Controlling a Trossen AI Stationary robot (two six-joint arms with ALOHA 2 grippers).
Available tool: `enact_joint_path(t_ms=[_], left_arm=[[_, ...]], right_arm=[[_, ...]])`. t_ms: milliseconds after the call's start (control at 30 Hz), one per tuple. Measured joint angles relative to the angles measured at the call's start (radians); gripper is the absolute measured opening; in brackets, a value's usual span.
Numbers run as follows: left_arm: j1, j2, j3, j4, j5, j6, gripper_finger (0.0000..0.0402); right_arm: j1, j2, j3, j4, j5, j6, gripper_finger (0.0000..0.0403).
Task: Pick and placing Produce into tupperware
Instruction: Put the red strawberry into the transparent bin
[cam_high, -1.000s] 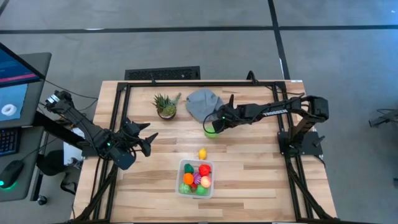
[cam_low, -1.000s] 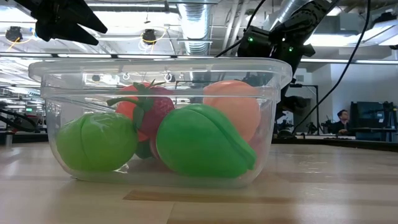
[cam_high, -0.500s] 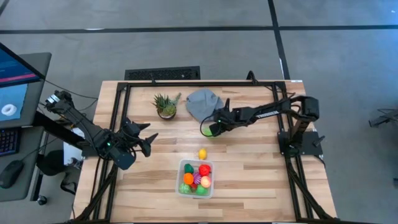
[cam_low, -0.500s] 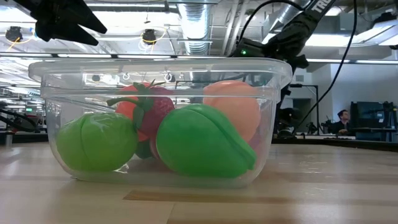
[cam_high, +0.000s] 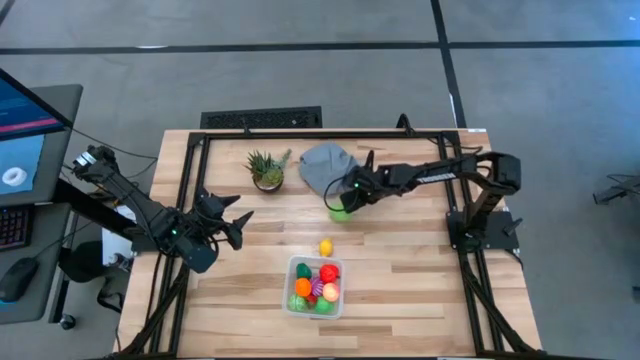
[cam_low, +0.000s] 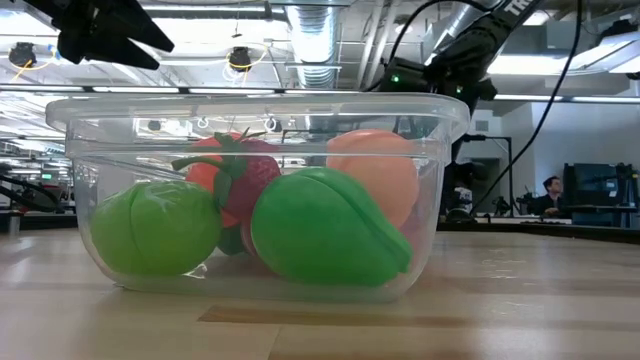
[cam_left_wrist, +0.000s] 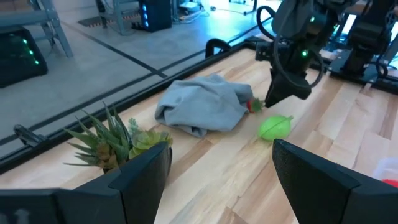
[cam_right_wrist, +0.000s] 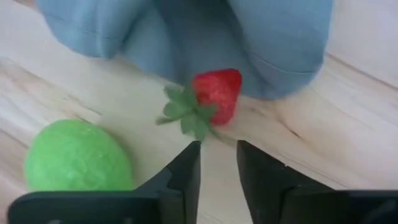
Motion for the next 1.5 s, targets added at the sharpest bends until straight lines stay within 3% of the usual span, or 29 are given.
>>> enact_joint_path(t_ms=[300, 800, 1300, 1500], left_arm=[[0.0, 0.0, 0.0, -0.005, -0.008, 0.001, 0.0279], [0.0, 0.0, 0.0, -0.005, -0.008, 0.0, 0.0279], [0.0, 0.0, 0.0, -0.006, -0.009, -0.001, 0.0279], [0.0, 0.0, 0.0, -0.006, -0.009, -0.002, 0.0279]], right_arm=[[-0.011, 0.003, 0.0, 0.001, -0.015, -0.003, 0.0172], [-0.013, 0.003, 0.0, 0.064, -0.015, -0.013, 0.0158], [-0.039, 0.003, 0.0, 0.087, -0.015, -0.019, 0.0213], [-0.043, 0.003, 0.0, 0.117, -0.012, -0.02, 0.021]])
